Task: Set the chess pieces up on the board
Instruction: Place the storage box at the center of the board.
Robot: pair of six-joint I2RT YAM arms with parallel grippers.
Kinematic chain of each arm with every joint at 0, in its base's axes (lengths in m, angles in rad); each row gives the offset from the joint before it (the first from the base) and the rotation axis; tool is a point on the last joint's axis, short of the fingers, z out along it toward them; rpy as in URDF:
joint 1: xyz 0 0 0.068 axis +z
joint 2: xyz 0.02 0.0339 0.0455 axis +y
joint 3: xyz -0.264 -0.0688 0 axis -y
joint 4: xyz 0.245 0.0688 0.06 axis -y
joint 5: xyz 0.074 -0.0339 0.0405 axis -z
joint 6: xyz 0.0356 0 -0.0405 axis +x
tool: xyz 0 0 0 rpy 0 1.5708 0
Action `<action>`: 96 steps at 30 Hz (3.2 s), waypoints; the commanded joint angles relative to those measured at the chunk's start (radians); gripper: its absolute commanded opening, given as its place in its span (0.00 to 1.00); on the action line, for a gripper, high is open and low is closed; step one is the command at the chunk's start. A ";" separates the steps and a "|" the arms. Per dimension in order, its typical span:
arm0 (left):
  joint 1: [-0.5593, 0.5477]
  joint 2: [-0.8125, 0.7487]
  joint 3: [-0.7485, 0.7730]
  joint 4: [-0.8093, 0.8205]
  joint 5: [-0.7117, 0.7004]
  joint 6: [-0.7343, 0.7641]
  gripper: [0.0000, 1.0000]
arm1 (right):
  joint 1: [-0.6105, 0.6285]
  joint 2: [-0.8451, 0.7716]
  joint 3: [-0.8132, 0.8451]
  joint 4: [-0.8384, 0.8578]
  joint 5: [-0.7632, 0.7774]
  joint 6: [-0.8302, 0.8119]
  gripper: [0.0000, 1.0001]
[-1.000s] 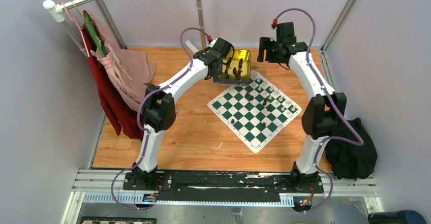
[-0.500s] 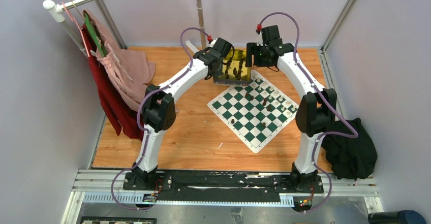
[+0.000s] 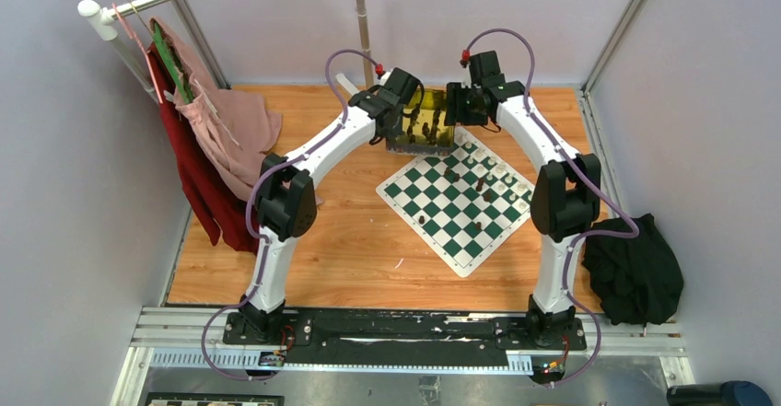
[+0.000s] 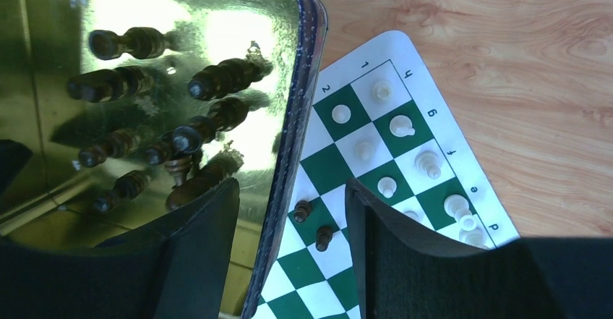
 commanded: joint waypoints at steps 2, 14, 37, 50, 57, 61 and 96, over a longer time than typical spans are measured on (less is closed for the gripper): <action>-0.010 -0.081 -0.007 0.024 0.026 -0.009 0.00 | 0.016 0.036 -0.008 0.003 -0.009 0.018 0.57; -0.011 -0.098 -0.030 0.023 0.032 -0.004 0.00 | 0.020 0.053 -0.006 0.008 -0.010 0.033 0.25; -0.011 -0.118 -0.026 0.017 -0.017 0.010 0.30 | 0.039 0.070 0.119 -0.092 0.022 0.040 0.00; -0.011 -0.152 -0.009 0.017 -0.021 0.002 0.61 | 0.030 0.069 0.202 -0.190 0.074 0.032 0.00; -0.011 -0.202 -0.027 0.026 -0.053 -0.011 0.69 | -0.034 0.052 0.205 -0.236 0.101 0.041 0.00; -0.009 -0.231 -0.041 0.039 -0.053 -0.010 0.75 | -0.084 0.028 0.169 -0.242 0.114 0.040 0.00; -0.027 -0.251 -0.162 0.191 0.048 -0.028 0.84 | -0.179 -0.051 0.075 -0.166 -0.019 -0.013 0.00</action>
